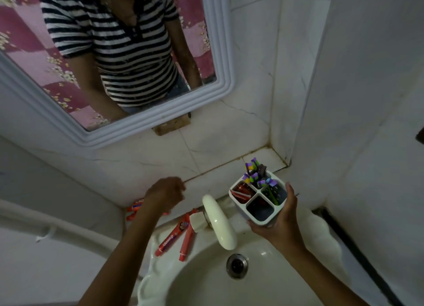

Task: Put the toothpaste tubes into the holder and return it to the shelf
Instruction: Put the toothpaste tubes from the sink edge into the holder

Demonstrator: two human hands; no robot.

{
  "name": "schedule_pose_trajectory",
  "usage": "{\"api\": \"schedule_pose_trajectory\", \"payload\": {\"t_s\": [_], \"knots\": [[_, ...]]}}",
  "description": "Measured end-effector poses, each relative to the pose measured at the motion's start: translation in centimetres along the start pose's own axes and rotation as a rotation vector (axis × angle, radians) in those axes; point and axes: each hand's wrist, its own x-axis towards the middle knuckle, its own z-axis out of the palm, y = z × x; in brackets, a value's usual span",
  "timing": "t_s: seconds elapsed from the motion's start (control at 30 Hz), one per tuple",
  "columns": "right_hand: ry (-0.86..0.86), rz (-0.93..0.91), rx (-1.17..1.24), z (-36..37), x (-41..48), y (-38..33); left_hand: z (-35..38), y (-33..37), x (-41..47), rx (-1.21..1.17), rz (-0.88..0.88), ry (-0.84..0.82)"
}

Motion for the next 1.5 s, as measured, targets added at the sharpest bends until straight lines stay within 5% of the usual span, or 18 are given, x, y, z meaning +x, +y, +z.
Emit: {"api": "schedule_pose_trajectory", "payload": {"t_s": [0.17, 0.3, 0.7, 0.87, 1.2, 1.37, 1.5], "knots": [[0.009, -0.030, -0.027, 0.0, 0.1, 0.3, 3.8, -6.6, -1.5, 0.377, -0.012, 0.291], [0.018, -0.036, -0.029, 0.1, 0.1, 0.2, 3.4, -6.2, -0.4, 0.400, -0.112, 0.226], [0.034, -0.052, -0.042, 0.0, 0.0, -0.1, 4.0, -3.8, 3.1, 0.633, 0.130, 0.090], [-0.002, -0.064, -0.069, 0.0, 0.1, -0.2, 5.3, -3.5, 2.9, 0.655, 0.140, 0.159], [0.001, 0.012, -0.019, 0.0, 0.0, -0.8, 0.5, 2.5, 1.9, 0.284, 0.246, 0.581], [0.019, 0.102, 0.020, 0.1, -0.1, -1.5, -4.7, 9.6, -2.3, -0.166, 0.490, 0.870], [0.020, 0.146, -0.011, 0.1, 0.0, -1.1, -6.6, 14.7, -4.7, -0.337, 0.700, 0.817]]}}
